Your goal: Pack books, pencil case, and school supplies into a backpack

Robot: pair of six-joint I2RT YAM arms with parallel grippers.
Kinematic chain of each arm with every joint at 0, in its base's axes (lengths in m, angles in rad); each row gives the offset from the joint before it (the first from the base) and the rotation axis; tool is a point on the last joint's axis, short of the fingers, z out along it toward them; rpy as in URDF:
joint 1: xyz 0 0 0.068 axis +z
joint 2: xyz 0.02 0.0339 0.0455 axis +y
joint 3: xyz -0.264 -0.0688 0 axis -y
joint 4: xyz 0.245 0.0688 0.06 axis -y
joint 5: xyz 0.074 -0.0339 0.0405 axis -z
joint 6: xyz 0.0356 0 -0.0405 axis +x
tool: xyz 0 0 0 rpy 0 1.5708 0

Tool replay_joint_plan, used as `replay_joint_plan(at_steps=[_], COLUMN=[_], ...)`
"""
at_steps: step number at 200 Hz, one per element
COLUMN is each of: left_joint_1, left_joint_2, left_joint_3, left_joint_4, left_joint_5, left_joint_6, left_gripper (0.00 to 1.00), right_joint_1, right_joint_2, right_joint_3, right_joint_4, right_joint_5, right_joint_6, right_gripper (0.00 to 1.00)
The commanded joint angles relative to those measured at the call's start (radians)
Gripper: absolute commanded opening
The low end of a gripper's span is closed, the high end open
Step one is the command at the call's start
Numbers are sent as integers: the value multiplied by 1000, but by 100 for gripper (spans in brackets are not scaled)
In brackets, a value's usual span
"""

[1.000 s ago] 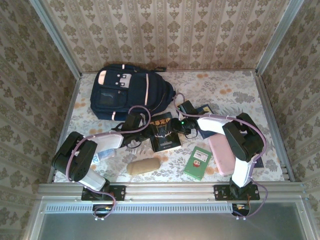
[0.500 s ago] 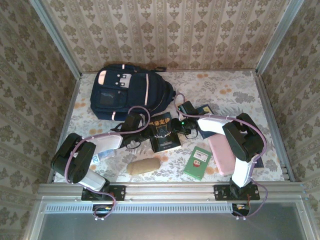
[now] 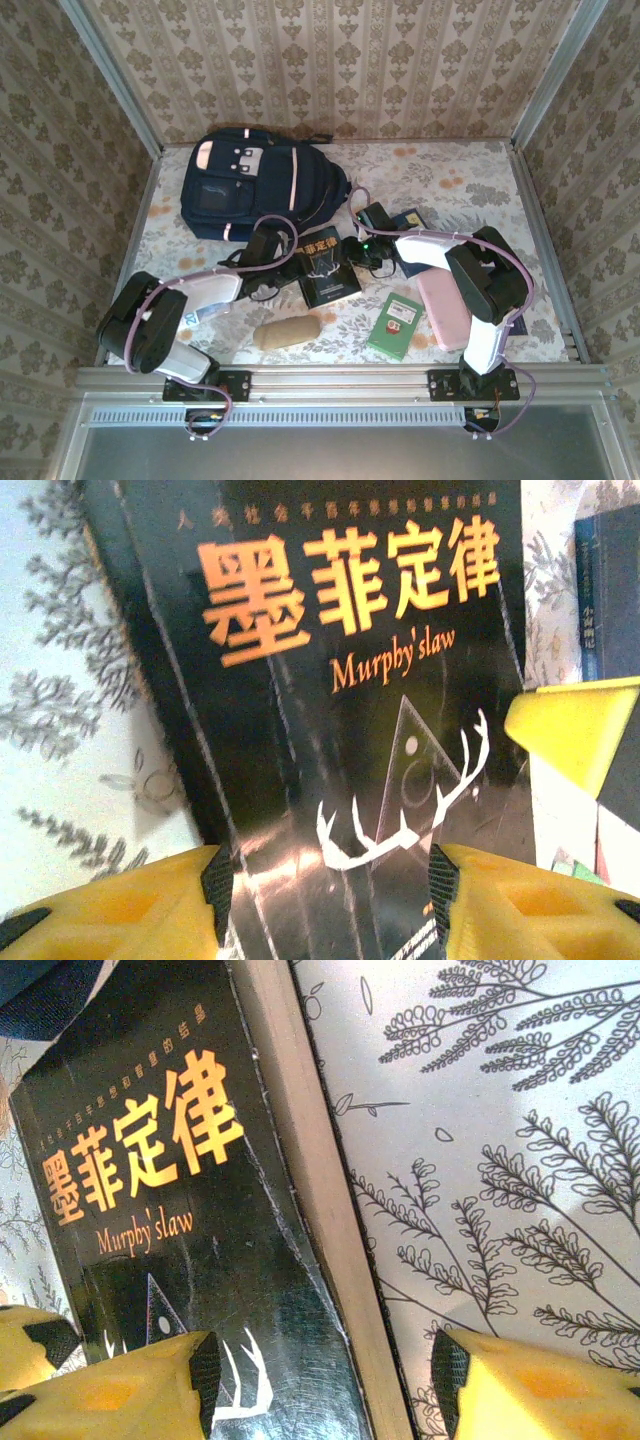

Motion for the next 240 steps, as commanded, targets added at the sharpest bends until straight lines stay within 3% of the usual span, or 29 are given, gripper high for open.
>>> replay_joint_plan(at_steps=[1,59,152,240], left_joint_1=[10,20,16,-12], left_joint_2=[-64,-62,225,293], left_joint_3=[-18,-20,36,54], left_joint_4=[-51,-136,121,197], left_joint_5=[4,-50,111,148], left_joint_6=[27,11,-105,-131], left_gripper=[57,57,54,47], right_joint_1=[22,22,31,34], right_joint_2=[32,34,36,-89], right_joint_3=[-29,-21,18,39], right_joint_4=[3,-3,-4,-97], right_joint_5=[-51,-58,-151,-166], right_joint_6=[-13,-15,-16,-51], right_gripper=[61,61,53,41])
